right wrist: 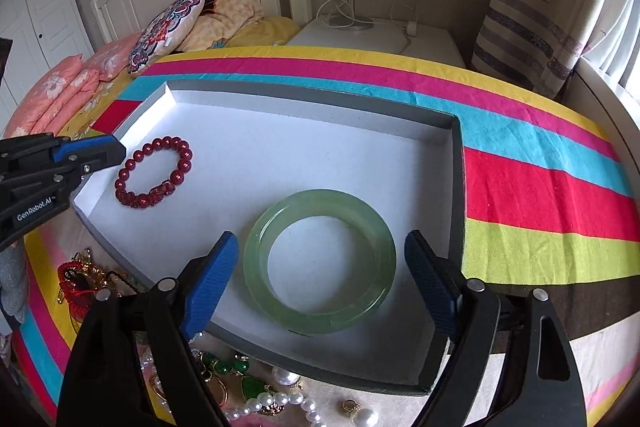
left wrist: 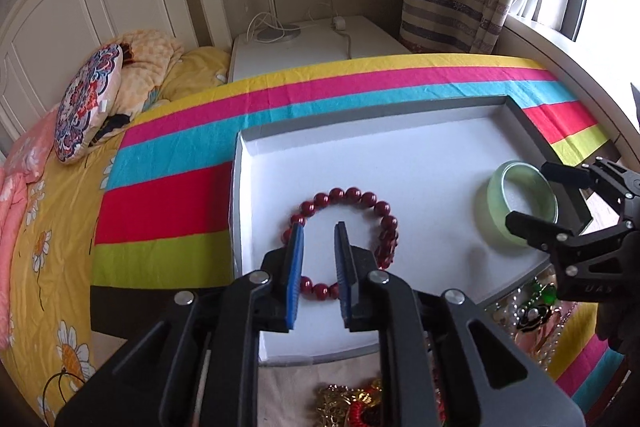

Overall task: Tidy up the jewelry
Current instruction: 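Lower the bracelet into the tray with the left gripper while the right gripper releases the bangle, then open and withdraw both grippers from the tray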

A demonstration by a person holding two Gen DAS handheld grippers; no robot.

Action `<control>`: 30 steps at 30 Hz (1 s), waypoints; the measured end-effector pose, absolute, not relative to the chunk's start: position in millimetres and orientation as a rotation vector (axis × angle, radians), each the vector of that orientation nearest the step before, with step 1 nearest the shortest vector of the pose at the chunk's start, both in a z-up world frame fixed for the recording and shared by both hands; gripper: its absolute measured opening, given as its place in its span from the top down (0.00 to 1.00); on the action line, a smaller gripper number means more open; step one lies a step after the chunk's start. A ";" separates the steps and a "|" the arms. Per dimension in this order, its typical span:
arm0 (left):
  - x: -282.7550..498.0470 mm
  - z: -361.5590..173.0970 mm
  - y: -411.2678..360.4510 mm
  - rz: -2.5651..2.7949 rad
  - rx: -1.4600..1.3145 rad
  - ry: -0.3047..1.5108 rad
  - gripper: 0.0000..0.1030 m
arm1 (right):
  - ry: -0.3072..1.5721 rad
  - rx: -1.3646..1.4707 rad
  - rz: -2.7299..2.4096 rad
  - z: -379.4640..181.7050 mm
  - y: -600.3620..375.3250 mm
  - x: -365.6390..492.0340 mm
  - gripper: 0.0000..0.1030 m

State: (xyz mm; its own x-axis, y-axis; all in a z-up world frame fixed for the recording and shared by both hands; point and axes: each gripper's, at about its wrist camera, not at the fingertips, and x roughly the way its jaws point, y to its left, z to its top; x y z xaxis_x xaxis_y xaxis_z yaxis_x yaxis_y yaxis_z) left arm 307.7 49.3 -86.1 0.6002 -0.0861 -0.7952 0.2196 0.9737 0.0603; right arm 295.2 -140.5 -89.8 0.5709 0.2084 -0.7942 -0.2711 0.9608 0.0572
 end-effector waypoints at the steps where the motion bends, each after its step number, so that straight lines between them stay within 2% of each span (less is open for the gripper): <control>1: 306.9 -90.8 51.8 -0.176 0.150 0.921 0.82 | 0.916 -0.072 0.282 -89.3 -141.5 294.0 0.15; 3: 303.9 -101.1 53.9 -0.177 0.139 0.945 0.82 | 0.913 -0.084 0.276 -89.2 -142.1 291.3 0.15; 9: 277.0 -101.9 70.3 -0.200 0.026 0.957 0.70 | 0.919 -0.175 0.237 -92.8 -140.5 277.5 0.13; 27: 159.4 -104.3 63.9 -0.200 -0.004 0.890 0.67 | 0.906 -0.205 0.278 -94.4 -156.4 181.3 0.13; 30: 140.6 -97.1 67.9 -0.241 -0.046 0.862 0.51 | 0.879 -0.176 0.272 -89.7 -158.9 161.4 0.14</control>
